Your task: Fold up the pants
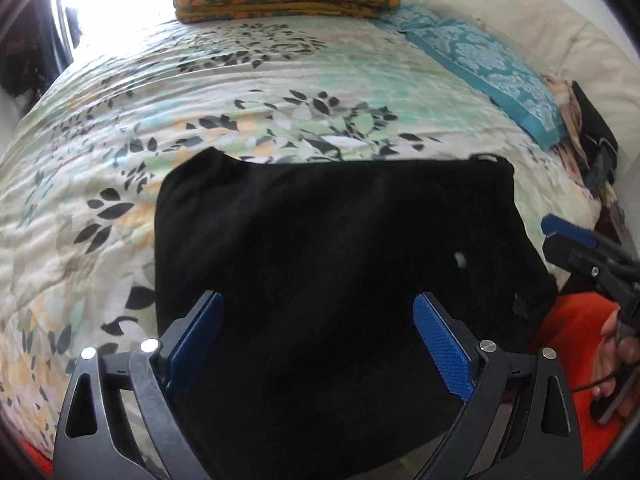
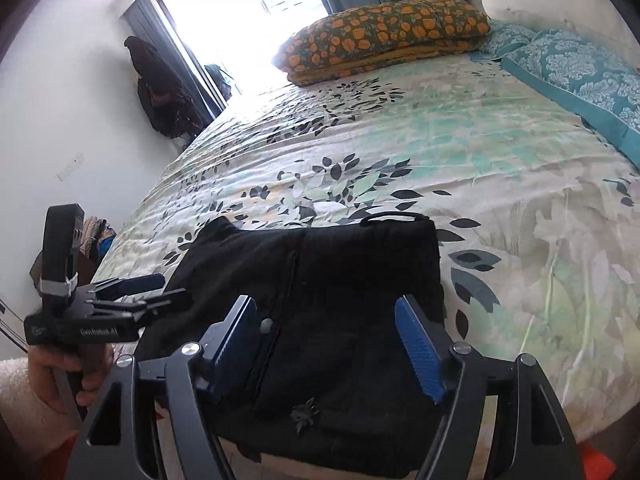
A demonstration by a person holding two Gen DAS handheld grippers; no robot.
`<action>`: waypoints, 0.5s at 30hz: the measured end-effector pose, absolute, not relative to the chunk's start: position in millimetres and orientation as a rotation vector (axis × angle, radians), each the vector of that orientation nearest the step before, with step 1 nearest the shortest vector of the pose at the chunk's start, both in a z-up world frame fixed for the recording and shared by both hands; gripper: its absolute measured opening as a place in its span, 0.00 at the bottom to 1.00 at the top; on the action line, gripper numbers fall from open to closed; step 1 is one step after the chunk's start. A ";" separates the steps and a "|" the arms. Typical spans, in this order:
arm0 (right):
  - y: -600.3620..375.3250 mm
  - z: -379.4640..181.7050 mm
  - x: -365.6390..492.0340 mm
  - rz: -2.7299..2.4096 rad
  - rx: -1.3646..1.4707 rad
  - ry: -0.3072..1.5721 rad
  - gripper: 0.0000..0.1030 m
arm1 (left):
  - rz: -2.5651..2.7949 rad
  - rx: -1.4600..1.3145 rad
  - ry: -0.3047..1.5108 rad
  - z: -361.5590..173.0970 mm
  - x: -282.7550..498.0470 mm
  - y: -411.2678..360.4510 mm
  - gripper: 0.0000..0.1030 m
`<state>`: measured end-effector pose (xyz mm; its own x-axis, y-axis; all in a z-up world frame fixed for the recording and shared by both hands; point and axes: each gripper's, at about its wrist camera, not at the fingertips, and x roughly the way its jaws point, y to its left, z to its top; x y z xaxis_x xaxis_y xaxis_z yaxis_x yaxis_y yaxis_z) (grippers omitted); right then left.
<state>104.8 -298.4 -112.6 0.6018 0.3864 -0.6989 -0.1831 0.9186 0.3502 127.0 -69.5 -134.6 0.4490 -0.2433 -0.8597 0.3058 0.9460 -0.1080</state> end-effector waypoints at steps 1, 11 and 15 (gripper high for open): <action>-291.4 -108.5 96.6 0.347 0.235 0.879 0.70 | -0.342 0.105 1.061 -140.0 117.2 -75.6 0.94; -262.7 -152.0 71.0 0.371 0.178 1.086 0.66 | -0.281 0.153 1.095 -154.9 105.3 -73.0 0.94; -262.4 -152.0 68.9 0.359 0.180 1.079 0.66 | -0.258 0.172 1.083 -157.4 102.8 -74.5 0.95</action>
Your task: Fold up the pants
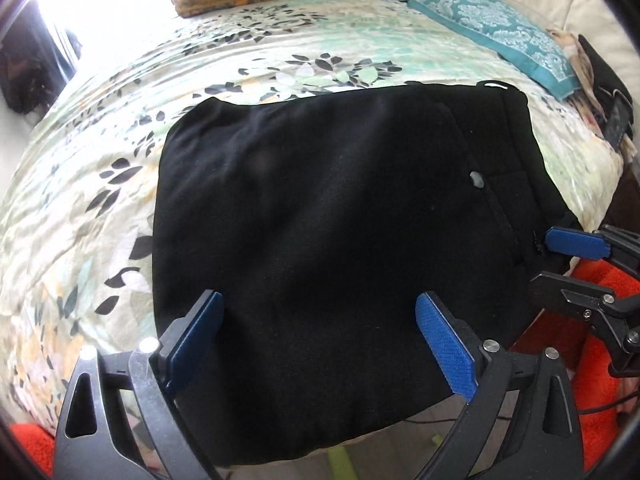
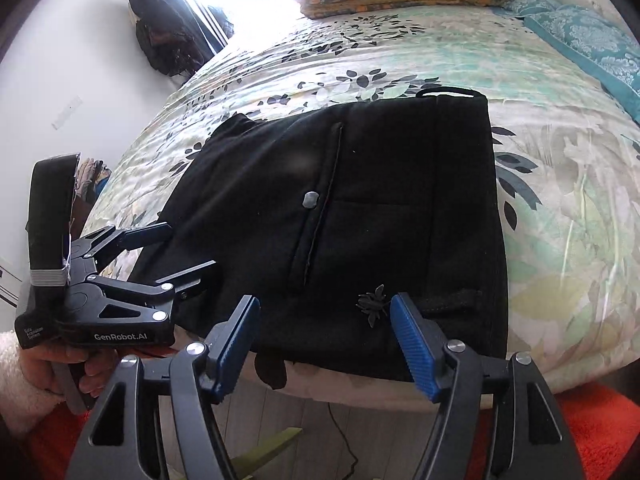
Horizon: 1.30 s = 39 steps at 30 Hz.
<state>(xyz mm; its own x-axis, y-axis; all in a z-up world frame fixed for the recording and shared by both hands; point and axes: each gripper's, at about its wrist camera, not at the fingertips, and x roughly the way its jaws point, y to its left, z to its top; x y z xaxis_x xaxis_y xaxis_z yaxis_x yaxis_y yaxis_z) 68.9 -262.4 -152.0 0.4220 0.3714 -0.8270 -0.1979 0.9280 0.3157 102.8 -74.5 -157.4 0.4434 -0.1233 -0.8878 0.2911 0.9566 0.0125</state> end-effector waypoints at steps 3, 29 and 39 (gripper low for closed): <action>-263.4 -151.6 68.1 0.353 0.190 1.068 0.66 | -0.248 0.178 1.079 -157.5 101.3 -75.0 0.95; -257.7 -133.8 46.6 0.334 0.159 0.985 0.81 | -0.230 0.166 1.116 -155.9 107.5 -69.4 0.98; -277.0 -116.1 36.7 0.244 0.225 0.909 0.90 | -0.261 0.095 0.990 -121.0 64.9 -50.1 0.97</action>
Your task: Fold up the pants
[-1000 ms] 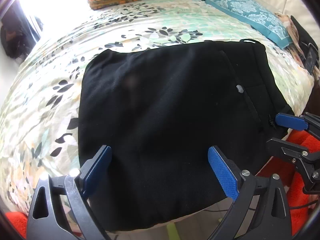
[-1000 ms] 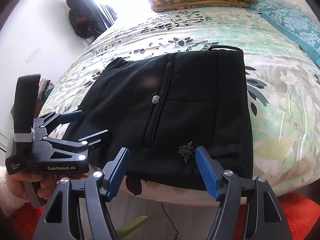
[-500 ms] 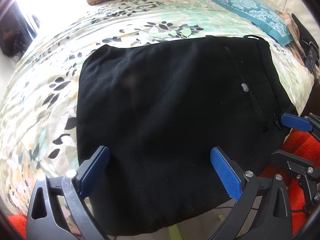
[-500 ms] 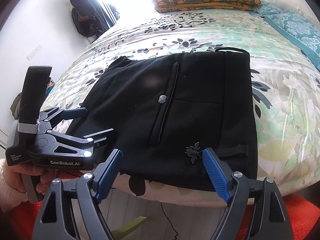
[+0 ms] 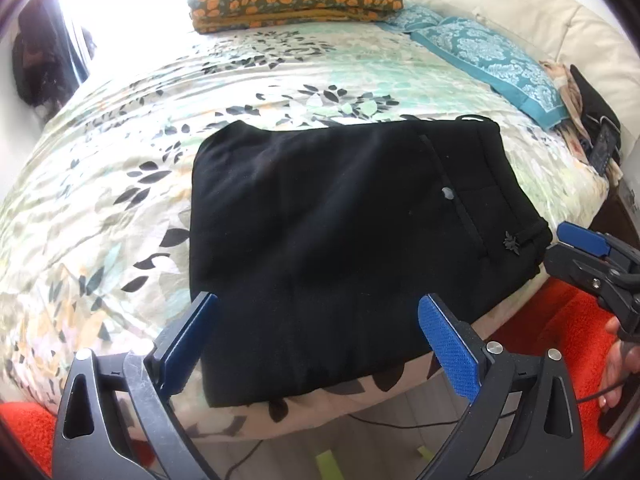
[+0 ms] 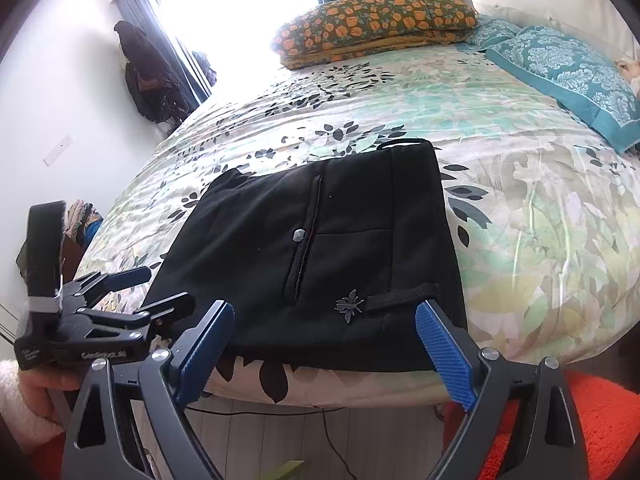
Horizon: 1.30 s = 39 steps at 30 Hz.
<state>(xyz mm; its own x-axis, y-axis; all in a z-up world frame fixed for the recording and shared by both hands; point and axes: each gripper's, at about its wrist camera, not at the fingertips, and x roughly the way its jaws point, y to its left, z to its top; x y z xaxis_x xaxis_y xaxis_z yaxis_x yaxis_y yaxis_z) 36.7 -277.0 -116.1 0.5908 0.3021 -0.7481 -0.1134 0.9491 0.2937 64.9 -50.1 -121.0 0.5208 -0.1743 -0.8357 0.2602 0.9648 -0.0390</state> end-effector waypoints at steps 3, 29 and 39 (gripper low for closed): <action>-273.6 -117.0 39.2 0.228 0.213 0.918 0.91 | -0.256 0.098 0.958 -113.4 54.6 -45.4 0.98; -398.2 -131.5 107.1 0.302 0.632 1.064 1.00 | -0.253 -0.095 1.127 -129.1 135.9 51.9 0.97; -354.8 -188.0 149.6 0.419 0.552 1.335 0.99 | -0.356 -0.213 1.235 -168.5 154.2 35.8 0.97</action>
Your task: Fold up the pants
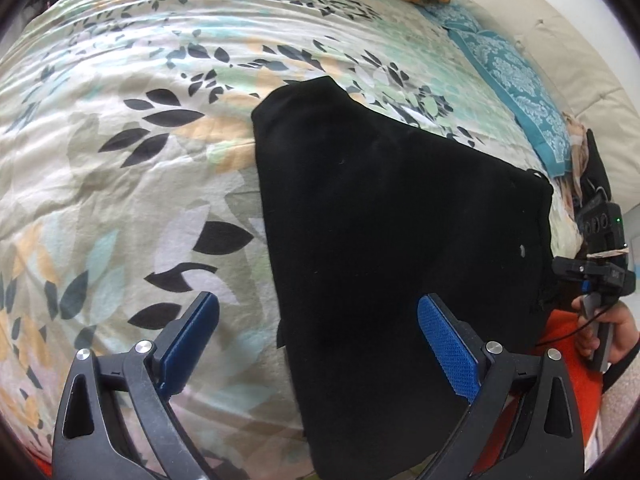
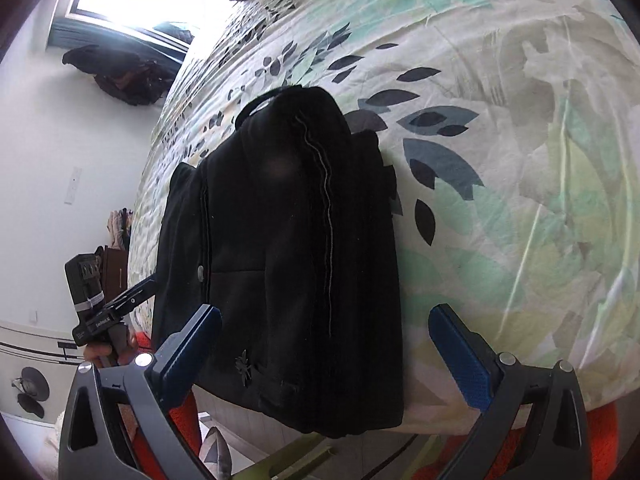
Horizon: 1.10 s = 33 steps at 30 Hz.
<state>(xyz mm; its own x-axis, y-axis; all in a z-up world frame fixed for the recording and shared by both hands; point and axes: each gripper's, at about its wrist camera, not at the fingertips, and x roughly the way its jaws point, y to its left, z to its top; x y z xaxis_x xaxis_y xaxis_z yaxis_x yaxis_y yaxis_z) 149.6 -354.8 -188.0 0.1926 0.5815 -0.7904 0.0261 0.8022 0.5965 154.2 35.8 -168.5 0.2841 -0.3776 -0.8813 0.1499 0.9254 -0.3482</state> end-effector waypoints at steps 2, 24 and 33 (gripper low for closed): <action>-346.0 -191.5 151.3 0.433 0.530 1.353 0.95 | -0.375 -0.216 1.248 -171.3 156.3 29.0 0.97; -300.9 -111.1 128.0 0.601 0.514 1.206 0.30 | -0.369 -0.273 1.068 -71.8 125.4 62.1 0.14; -213.4 -102.7 148.2 0.716 0.527 1.164 0.30 | -0.232 -0.306 1.050 -77.2 119.9 154.4 0.15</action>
